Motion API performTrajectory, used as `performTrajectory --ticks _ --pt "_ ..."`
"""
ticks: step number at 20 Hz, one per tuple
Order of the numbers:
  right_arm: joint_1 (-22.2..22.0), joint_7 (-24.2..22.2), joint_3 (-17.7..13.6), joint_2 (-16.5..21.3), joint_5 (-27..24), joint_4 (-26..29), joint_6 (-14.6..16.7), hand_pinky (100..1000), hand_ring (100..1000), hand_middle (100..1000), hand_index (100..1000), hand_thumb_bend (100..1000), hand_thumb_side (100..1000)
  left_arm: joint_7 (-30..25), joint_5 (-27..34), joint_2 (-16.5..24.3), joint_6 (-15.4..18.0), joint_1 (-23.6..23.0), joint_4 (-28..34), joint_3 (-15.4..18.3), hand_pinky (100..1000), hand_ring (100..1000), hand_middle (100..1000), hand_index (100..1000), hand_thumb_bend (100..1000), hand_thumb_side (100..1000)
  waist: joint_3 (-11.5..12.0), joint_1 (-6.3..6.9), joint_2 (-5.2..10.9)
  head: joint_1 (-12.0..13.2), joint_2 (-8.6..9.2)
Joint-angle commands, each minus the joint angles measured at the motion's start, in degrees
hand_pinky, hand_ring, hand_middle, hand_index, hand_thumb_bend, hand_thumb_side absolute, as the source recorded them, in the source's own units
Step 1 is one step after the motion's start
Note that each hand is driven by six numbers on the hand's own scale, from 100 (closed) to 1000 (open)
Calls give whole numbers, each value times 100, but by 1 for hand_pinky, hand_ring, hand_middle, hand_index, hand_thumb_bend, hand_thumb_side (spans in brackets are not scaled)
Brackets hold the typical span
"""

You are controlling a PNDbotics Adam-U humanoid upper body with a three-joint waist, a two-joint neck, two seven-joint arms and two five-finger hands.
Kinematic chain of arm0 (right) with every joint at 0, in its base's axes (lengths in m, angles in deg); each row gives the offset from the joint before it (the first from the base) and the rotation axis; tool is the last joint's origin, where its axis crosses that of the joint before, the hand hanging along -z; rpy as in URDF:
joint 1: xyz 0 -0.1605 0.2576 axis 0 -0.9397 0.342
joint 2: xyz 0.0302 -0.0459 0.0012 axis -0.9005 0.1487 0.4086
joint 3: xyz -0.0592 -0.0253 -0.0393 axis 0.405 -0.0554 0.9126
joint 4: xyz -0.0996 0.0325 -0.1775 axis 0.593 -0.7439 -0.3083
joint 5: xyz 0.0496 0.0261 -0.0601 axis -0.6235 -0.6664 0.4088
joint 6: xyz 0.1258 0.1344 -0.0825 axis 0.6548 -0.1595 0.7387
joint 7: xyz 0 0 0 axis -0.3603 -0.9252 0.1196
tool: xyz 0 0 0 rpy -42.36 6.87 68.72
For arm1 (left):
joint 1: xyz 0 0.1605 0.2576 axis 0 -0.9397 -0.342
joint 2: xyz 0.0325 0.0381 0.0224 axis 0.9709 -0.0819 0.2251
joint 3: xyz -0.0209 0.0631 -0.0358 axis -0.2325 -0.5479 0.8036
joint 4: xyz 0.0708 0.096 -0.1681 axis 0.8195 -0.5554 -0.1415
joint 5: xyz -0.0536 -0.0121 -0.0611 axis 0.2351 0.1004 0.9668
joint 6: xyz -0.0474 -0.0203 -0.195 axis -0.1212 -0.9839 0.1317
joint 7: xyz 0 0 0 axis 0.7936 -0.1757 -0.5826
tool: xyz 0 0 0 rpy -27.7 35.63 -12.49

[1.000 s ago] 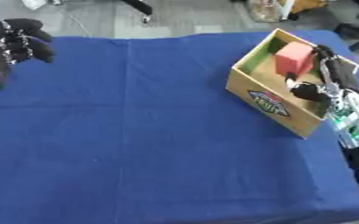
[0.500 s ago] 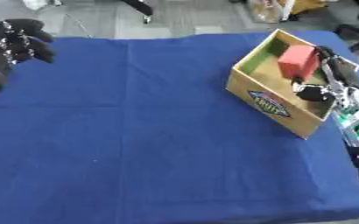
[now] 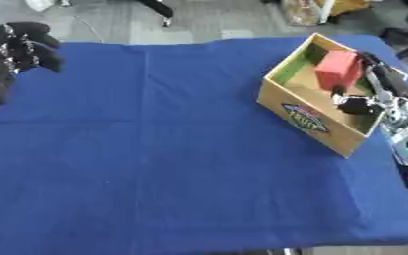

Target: Pick up the objects with one hand, pass them to the other hand, and then place them into the box on the other side of the table.

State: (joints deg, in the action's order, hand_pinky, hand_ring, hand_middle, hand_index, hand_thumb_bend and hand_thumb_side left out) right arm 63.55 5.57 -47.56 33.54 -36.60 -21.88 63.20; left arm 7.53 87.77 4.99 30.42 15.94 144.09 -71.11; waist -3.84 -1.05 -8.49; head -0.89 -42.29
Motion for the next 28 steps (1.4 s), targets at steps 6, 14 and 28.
performTrajectory --ticks 6,14,28 --pt "96 413 -70 289 422 304 -87 951 980 1000 1000 100 434 -25 11 100 17 67 39 98 690 670 695 848 1000 552 -1 -4 194 -17 -27" --pt "96 633 -47 288 902 345 -105 946 977 1000 1000 100 351 -32 6 96 26 70 28 99 689 669 695 847 1000 554 4 -10 190 -24 -41" --pt "146 129 -7 263 997 274 96 966 998 1000 1000 100 201 -50 17 96 37 68 12 111 687 669 695 845 1000 557 -4 -7 194 -62 -45"
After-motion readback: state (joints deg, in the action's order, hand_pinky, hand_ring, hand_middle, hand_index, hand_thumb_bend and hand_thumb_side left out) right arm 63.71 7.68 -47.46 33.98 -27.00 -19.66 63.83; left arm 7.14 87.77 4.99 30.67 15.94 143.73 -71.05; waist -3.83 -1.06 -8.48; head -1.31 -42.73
